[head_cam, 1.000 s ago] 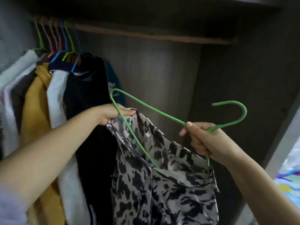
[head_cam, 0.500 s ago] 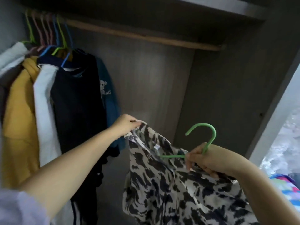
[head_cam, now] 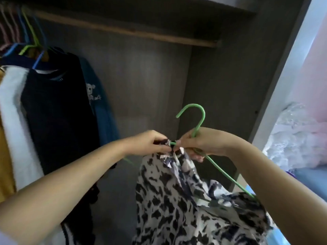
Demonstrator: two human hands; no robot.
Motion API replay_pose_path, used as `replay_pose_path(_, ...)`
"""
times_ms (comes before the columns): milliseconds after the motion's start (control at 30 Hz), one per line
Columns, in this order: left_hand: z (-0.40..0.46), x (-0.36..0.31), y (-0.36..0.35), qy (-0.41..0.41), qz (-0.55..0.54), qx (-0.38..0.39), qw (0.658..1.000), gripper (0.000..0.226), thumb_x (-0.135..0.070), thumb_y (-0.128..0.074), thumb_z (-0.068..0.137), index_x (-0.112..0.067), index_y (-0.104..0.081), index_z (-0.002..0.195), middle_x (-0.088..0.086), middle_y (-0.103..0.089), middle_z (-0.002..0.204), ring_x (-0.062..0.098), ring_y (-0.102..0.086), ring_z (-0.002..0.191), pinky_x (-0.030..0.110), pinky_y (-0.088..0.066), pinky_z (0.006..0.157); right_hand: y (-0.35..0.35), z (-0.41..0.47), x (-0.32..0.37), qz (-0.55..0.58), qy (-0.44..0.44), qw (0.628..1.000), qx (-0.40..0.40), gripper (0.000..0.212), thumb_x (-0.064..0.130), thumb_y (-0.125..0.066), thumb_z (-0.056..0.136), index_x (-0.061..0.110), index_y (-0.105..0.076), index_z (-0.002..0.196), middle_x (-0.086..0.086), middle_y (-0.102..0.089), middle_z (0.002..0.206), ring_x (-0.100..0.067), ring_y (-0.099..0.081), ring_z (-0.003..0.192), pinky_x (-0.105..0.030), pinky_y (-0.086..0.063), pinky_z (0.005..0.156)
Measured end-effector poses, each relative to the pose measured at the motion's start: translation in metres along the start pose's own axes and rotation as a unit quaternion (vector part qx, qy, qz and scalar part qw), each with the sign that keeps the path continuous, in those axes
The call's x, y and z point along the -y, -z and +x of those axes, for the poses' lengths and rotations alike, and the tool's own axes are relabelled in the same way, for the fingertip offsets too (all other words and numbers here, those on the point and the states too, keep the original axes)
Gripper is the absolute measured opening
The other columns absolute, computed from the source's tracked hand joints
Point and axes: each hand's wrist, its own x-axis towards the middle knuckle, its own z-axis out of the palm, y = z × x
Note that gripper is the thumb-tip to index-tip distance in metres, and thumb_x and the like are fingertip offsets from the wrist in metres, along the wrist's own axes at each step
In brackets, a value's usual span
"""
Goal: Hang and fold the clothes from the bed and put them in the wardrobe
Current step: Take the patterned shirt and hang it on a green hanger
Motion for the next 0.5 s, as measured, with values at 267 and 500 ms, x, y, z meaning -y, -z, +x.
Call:
replay_pose_path(267,-0.029,0.05,-0.002,0.01,-0.157,-0.18,0.971,0.013,-0.031,-0.066,0.08,-0.025,-0.074,0.088,-0.001,-0.074,0.093,-0.002,-0.065,0.08,0.009,-0.046,0.071,0.022,-0.029,-0.093,-0.215,-0.207,0.954,-0.017,0.032,0.041,-0.049,0.098,0.02,-0.063,0.078,0.009,-0.059,0.063,-0.005,-0.055,0.056,-0.021,-0.05,0.058)
replay_pose_path(500,-0.058,0.079,0.013,0.072,-0.135,-0.205,0.967,0.012,-0.037,-0.068,0.079,-0.045,-0.074,0.086,-0.013,-0.074,0.091,-0.001,-0.068,0.084,0.013,-0.051,0.075,0.006,-0.019,-0.115,-0.05,-0.172,0.983,0.043,0.022,0.034,-0.052,0.098,0.023,-0.069,0.091,0.008,-0.07,0.09,-0.009,-0.067,0.086,-0.029,-0.057,0.081)
